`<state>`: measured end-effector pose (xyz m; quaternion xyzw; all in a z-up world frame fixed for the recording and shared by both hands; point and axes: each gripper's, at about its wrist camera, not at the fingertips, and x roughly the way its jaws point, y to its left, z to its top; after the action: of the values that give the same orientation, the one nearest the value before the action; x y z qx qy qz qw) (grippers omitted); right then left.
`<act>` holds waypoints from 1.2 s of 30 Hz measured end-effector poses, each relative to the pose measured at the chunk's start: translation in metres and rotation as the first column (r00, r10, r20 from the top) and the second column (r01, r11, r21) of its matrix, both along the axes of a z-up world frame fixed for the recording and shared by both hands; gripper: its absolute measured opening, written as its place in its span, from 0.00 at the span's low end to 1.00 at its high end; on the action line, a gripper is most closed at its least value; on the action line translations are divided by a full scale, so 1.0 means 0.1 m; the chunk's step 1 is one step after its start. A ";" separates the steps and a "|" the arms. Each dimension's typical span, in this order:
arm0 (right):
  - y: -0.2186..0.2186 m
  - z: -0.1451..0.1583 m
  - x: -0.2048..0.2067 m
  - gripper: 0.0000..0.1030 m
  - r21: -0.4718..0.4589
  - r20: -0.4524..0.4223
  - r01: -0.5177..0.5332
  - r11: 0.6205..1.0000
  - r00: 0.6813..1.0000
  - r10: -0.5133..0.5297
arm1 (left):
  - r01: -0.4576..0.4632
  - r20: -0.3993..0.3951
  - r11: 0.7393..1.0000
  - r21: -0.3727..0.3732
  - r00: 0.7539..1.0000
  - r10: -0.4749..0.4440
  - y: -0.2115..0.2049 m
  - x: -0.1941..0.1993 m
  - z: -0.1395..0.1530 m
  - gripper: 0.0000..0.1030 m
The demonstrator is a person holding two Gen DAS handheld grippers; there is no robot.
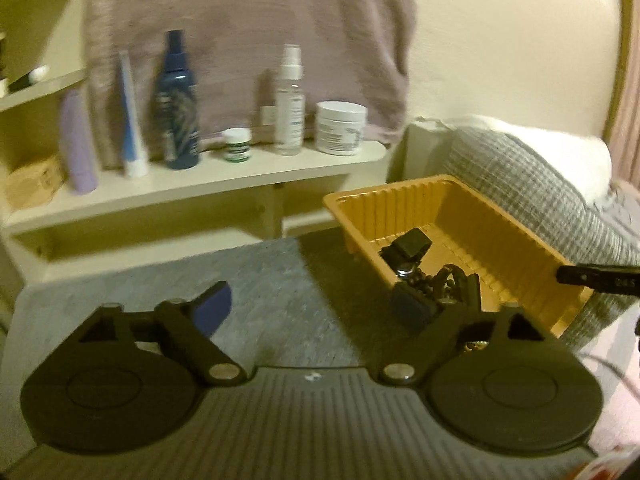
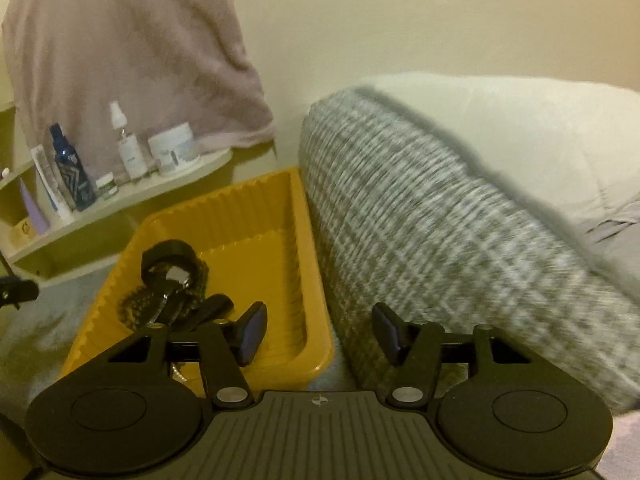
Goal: Organize jewelry
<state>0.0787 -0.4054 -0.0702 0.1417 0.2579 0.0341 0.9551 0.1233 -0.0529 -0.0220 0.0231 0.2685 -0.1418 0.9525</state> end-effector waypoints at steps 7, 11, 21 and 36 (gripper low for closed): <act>0.34 0.37 -0.28 0.86 -0.021 0.000 -0.014 1.000 1.000 0.014 | -0.068 -0.063 0.994 -0.083 0.996 0.063 0.18 -0.29 -0.02 0.96; 0.64 0.43 -0.25 0.86 -0.009 -0.096 -0.108 0.994 0.990 0.106 | -0.105 -0.079 0.992 -0.068 0.992 0.099 0.21 -0.50 0.00 1.00; 1.25 0.45 -0.31 0.86 -0.053 -0.186 -0.274 0.960 0.948 0.260 | -0.216 -0.149 0.976 -0.027 0.966 0.210 0.28 -0.91 0.00 1.00; 1.41 0.47 -0.55 0.86 -0.061 -0.189 -0.317 0.946 0.935 0.301 | -0.296 -0.159 0.955 -0.010 0.943 0.291 0.16 -1.26 0.10 1.00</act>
<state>0.0239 -0.2647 -0.0228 0.0583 0.3621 0.1595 0.9165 -0.0032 -0.0365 -0.0118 -0.0444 0.3403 -0.0042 0.9392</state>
